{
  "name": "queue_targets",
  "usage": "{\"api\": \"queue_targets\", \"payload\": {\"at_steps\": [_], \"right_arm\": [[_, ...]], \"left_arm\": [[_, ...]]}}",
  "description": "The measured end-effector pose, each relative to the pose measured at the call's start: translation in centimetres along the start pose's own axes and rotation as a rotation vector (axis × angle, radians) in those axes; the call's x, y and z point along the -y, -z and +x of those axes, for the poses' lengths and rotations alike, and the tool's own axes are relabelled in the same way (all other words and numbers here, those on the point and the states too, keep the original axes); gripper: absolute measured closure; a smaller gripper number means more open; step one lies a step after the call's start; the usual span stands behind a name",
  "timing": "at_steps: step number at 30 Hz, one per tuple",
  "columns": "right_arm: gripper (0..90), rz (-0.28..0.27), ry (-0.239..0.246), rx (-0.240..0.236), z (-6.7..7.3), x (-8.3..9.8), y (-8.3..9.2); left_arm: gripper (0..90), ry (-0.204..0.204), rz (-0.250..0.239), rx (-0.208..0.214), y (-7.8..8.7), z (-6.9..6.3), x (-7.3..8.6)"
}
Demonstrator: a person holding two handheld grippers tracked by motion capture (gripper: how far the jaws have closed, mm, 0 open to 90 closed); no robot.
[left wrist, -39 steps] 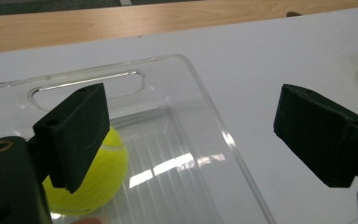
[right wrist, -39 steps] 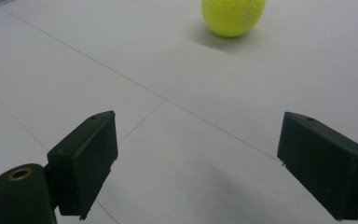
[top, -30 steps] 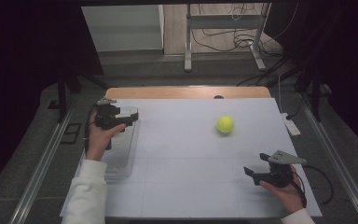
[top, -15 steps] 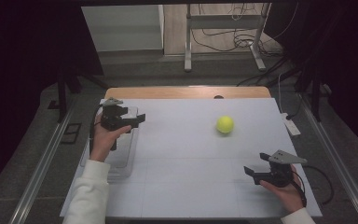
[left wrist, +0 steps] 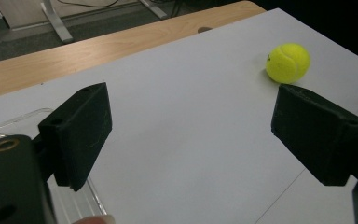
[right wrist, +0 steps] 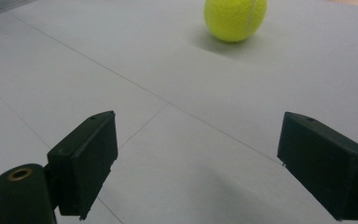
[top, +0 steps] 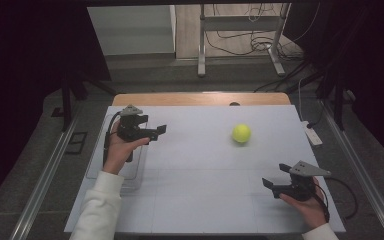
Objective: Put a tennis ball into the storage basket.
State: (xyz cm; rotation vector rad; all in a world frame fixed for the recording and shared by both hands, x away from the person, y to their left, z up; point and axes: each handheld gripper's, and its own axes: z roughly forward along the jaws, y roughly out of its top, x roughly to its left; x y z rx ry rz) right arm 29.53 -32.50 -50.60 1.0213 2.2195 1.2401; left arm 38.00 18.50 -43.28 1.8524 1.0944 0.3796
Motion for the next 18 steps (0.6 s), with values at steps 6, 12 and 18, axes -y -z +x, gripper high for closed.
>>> {"api": "queue_targets", "payload": {"at_steps": [6,12,18], "right_arm": [[12.6,-0.002,-0.001,-0.001,0.0,0.0,0.1],[12.7,-0.001,0.000,0.000,0.0,0.0,0.1],[12.7,-0.001,0.001,0.001,0.0,0.1,0.1]], "left_arm": [[13.5,-0.022,0.014,0.021,-0.7,-0.8,0.0],[13.6,-0.035,0.018,0.035,-1.1,-1.5,-0.1],[13.7,-0.057,0.023,0.045,-1.5,-2.3,-0.2]]}}
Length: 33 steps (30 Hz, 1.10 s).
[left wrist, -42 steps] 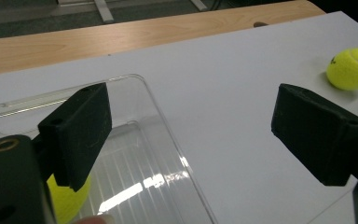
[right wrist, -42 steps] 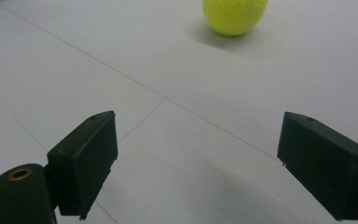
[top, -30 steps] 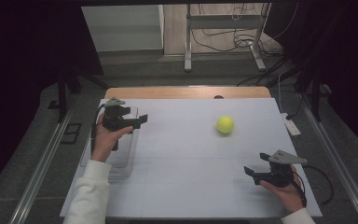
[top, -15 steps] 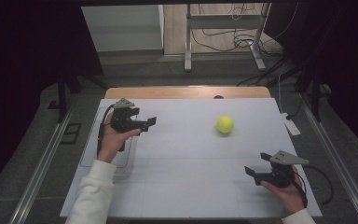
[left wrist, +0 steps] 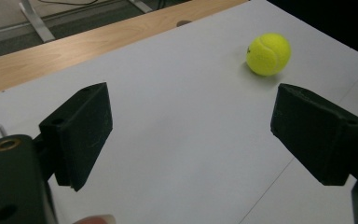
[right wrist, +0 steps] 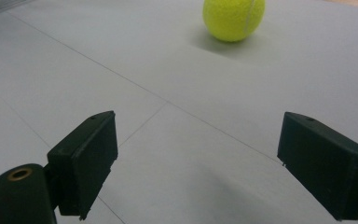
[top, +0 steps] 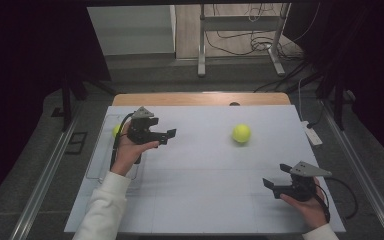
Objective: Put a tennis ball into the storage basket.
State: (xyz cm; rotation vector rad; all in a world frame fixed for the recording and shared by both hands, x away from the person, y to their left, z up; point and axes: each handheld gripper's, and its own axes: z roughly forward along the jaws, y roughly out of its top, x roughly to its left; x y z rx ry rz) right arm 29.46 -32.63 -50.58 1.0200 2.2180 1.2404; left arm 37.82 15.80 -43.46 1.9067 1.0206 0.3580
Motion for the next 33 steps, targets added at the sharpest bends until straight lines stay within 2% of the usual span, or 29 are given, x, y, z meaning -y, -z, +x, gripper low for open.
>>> {"api": "queue_targets", "payload": {"at_steps": [12,23,33], "right_arm": [[12.6,0.002,-0.001,0.001,0.0,0.0,0.0],[12.7,0.002,0.001,-0.002,0.0,0.0,0.0],[12.6,-0.008,-0.032,-0.018,-0.2,0.1,0.0]], "left_arm": [[13.6,-0.041,0.028,0.009,-1.2,-1.7,-0.2],[13.6,-0.047,0.038,0.016,-1.8,-2.5,-0.3],[13.6,-0.059,0.051,0.014,-2.9,-3.6,-0.6]]}}
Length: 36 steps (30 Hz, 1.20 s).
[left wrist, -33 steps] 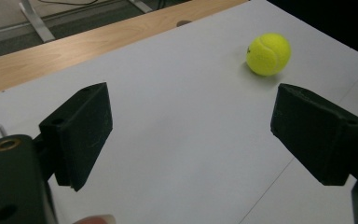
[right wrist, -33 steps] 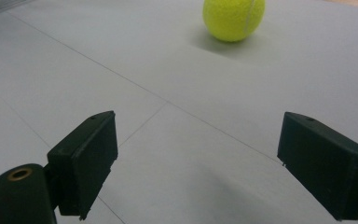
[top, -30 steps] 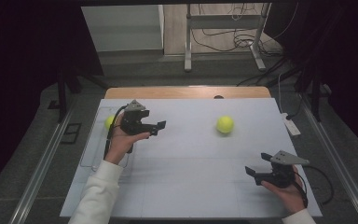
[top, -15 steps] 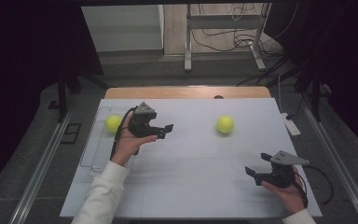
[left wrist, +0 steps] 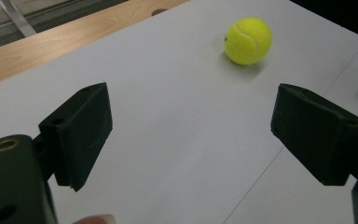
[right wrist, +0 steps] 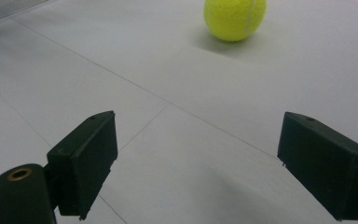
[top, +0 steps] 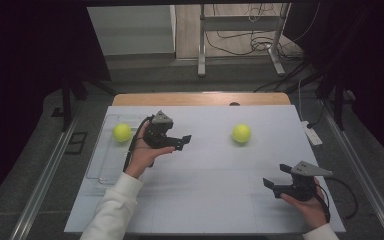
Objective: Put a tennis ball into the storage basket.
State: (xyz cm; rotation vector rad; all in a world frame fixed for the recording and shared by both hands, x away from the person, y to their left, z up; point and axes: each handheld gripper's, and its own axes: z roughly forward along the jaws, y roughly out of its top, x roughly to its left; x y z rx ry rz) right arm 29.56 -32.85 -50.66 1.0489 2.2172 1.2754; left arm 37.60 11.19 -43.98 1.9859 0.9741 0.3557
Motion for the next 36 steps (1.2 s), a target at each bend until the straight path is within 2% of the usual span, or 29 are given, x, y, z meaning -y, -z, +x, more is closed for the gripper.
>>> {"api": "queue_targets", "payload": {"at_steps": [7,10,14,29,36], "right_arm": [[12.6,-0.007,-0.008,-0.003,-0.2,0.0,0.1],[12.6,-0.009,-0.012,-0.008,-0.2,0.0,0.0],[12.6,-0.008,-0.017,-0.010,-0.3,0.0,0.0],[12.6,-0.009,-0.015,-0.007,-0.2,0.0,0.0],[12.7,-0.006,-0.022,-0.007,-0.3,0.0,0.0]], "left_arm": [[13.5,-0.009,0.019,0.002,-1.1,-0.7,-0.4],[13.6,0.012,0.021,0.004,-2.0,-0.7,-0.7],[13.7,0.010,0.028,0.008,-2.8,-0.8,-1.1],[13.7,0.000,0.038,0.029,-3.7,-1.6,-2.0],[13.8,0.023,0.034,0.044,-4.4,-1.5,-2.4]]}}
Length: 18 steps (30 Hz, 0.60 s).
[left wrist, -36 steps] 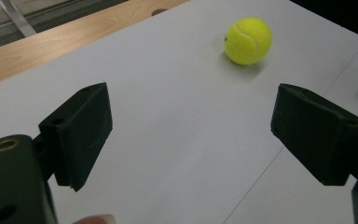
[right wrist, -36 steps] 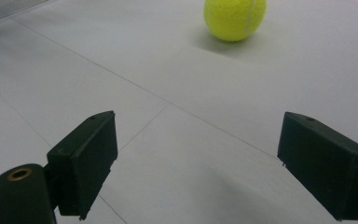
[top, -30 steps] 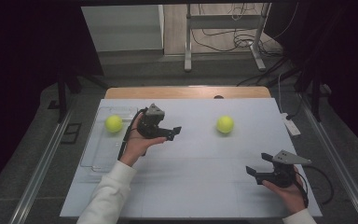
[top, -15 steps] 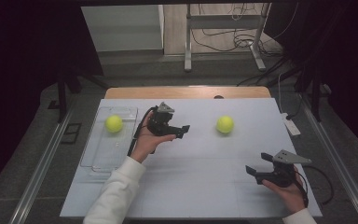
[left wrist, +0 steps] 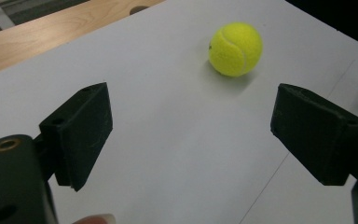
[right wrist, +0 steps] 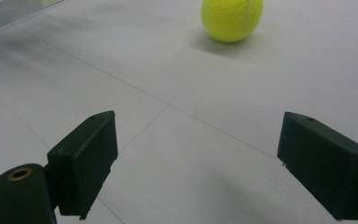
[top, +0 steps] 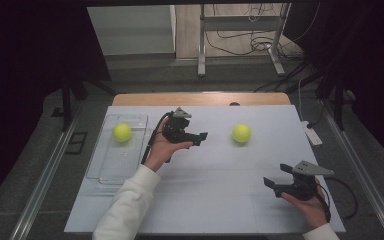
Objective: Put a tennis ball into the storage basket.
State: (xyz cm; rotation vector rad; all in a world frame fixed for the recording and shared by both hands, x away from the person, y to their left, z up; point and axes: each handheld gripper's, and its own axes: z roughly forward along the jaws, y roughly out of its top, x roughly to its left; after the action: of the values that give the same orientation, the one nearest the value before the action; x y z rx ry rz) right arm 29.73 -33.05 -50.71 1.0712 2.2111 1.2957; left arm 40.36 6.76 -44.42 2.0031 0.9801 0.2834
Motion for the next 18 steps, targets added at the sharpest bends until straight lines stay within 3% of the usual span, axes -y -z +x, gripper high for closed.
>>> {"api": "queue_targets", "payload": {"at_steps": [7,18], "right_arm": [[12.7,-0.004,-0.004,-0.004,0.0,0.0,0.0],[12.7,-0.005,-0.004,-0.007,0.1,-0.1,0.0]], "left_arm": [[13.8,0.010,-0.004,0.020,-1.2,-0.3,-0.7],[13.8,-0.013,0.005,0.036,-3.5,-1.5,-1.7]]}}
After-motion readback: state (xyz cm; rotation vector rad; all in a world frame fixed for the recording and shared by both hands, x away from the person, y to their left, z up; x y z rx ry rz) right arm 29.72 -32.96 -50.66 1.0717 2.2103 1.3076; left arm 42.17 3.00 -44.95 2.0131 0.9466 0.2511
